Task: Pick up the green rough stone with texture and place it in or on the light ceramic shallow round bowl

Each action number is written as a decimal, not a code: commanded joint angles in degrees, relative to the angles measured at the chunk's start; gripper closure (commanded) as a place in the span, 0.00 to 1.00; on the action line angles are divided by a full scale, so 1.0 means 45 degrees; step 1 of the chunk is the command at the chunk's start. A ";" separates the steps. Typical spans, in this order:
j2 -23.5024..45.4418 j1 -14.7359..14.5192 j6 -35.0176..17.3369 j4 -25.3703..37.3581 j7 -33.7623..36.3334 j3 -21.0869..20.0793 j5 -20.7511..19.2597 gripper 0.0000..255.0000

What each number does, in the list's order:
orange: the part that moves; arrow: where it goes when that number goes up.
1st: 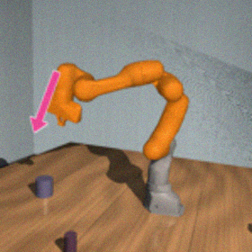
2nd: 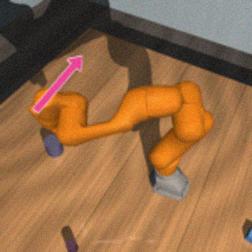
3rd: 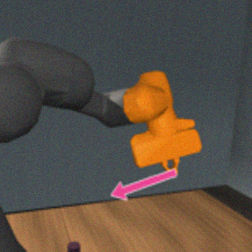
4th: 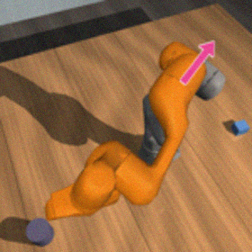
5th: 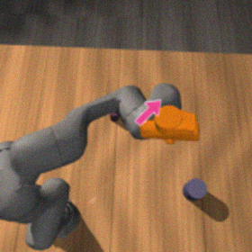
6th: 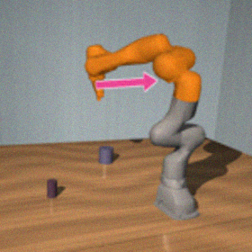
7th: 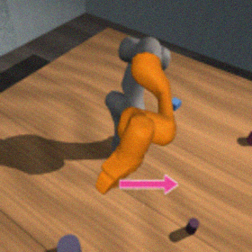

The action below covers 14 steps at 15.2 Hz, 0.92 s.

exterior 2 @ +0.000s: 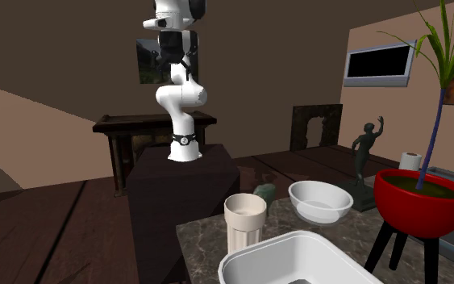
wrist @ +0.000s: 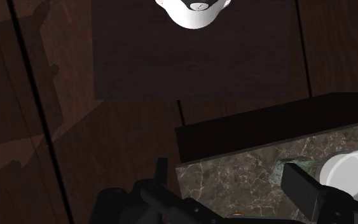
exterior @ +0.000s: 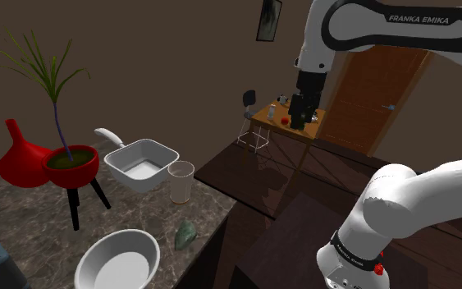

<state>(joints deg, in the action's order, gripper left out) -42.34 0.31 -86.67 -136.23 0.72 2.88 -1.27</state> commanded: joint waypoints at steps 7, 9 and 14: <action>0.0400 -0.0341 -0.2252 -0.1634 0.1839 -0.1271 0.0935 0.00; 0.0727 -0.0474 -0.3062 -0.2035 0.2438 -0.1709 0.1233 0.00; 0.1991 -0.0784 -0.5197 -0.2687 0.3926 -0.2832 0.1887 0.00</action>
<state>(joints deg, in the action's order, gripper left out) -34.35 -2.93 -108.00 -147.58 16.96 -8.86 6.63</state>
